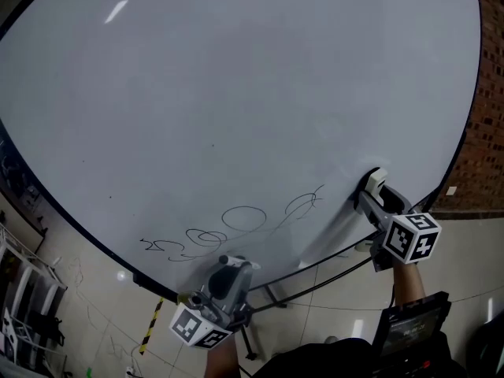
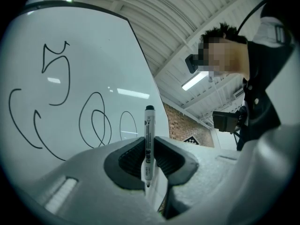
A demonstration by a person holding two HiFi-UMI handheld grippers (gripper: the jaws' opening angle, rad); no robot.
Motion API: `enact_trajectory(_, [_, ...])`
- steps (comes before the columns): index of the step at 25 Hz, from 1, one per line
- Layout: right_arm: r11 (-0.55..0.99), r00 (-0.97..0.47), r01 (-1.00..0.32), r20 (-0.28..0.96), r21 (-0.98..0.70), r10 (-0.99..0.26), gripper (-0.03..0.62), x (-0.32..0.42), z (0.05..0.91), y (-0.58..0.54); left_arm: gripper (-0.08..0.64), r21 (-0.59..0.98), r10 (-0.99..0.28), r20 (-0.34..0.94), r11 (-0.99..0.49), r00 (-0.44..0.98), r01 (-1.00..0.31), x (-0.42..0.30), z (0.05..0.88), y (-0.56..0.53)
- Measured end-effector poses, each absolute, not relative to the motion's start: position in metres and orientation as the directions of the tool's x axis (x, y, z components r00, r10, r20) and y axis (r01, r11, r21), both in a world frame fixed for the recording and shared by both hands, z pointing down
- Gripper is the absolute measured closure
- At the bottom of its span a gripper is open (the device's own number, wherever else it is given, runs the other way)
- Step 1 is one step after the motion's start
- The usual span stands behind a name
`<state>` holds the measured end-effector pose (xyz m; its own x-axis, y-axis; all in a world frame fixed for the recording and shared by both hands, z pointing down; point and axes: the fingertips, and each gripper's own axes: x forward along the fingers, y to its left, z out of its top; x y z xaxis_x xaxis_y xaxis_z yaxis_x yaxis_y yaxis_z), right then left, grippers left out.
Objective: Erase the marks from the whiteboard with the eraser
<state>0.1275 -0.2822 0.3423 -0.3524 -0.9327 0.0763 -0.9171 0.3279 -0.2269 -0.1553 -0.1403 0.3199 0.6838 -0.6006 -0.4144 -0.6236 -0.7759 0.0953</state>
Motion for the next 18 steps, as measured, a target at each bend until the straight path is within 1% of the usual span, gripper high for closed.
enact_trajectory(8, [0.424, -0.428, -0.900, 0.023, -0.101, -0.903, 0.353, 0.024, 0.306, -0.256, 0.502, 0.098, -0.573, -0.432, -0.797, 0.696, -0.595, -0.190, 0.330, -0.131])
enact_trajectory(14, [0.498, -0.501, -0.865, 0.038, -0.067, -0.865, 0.353, -0.044, 0.308, -0.235, 0.502, 0.097, -0.557, -0.452, -0.807, 0.697, -0.582, -0.219, 0.332, -0.118])
enact_trajectory(18, [0.575, -0.577, -0.817, 0.053, -0.049, -0.815, 0.353, -0.094, 0.312, -0.218, 0.502, 0.101, -0.553, -0.445, -0.813, 0.704, -0.574, -0.230, 0.336, -0.110])
